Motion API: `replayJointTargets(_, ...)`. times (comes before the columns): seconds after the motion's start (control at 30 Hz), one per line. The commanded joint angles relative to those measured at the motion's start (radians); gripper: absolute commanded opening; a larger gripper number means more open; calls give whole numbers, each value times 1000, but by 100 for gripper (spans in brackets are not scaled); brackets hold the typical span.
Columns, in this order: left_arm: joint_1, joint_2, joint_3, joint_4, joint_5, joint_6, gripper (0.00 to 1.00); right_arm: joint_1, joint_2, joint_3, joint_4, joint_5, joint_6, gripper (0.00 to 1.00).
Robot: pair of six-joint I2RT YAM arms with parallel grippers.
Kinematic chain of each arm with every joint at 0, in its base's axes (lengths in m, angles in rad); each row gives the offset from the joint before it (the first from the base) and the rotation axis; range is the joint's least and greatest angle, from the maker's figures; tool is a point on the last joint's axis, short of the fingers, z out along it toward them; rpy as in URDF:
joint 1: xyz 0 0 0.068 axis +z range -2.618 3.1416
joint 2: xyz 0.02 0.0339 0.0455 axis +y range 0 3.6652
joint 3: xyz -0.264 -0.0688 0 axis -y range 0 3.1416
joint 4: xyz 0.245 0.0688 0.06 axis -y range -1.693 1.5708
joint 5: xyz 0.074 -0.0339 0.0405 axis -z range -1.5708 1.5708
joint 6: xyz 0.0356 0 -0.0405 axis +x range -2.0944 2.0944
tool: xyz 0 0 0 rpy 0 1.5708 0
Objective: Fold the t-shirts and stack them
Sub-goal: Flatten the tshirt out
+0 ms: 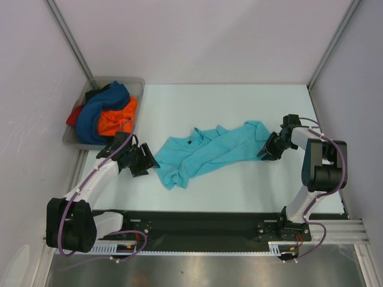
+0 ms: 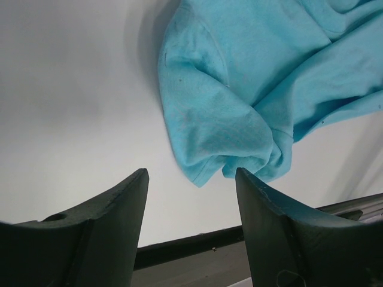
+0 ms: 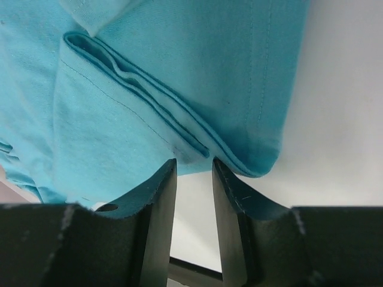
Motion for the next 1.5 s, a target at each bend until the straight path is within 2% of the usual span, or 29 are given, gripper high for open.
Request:
replayJointTargets(0.0,-7,0,21,24,16,-19,66,-8,-19,7,31,-11,8,36)
replayJointTargets(0.53,-10,3,13,1,18,-24,66,-10,54,72,43,-24,28,34)
replayJointTargets(0.8,-77,-6,-21,-7,2,-84,63,-10,7,53,22,-21,25,11)
replayJointTargets(0.83,-85,-6,-25,-8,1,-90,63,-10,-1,49,19,-13,23,3)
replayJointTargets(0.87,-99,-6,-31,-10,-4,-98,62,-10,-5,49,16,-10,18,0)
replayJointTargets(0.97,-119,-23,-71,-15,-7,-128,62,-10,-30,46,3,-11,23,0)
replayJointTargets(1.13,-146,-67,-157,21,27,-217,51,2,-85,42,-4,-25,28,0)
replayJointTargets(1.27,-184,-89,-218,62,36,-279,47,18,-107,41,-13,-31,26,0)
replayJointTargets(1.37,-243,-72,-196,59,-37,-269,47,31,-130,32,-23,-28,23,0)
replayJointTargets(1.47,-292,-17,-145,21,-120,-271,36,42,-145,19,-26,-16,17,0)
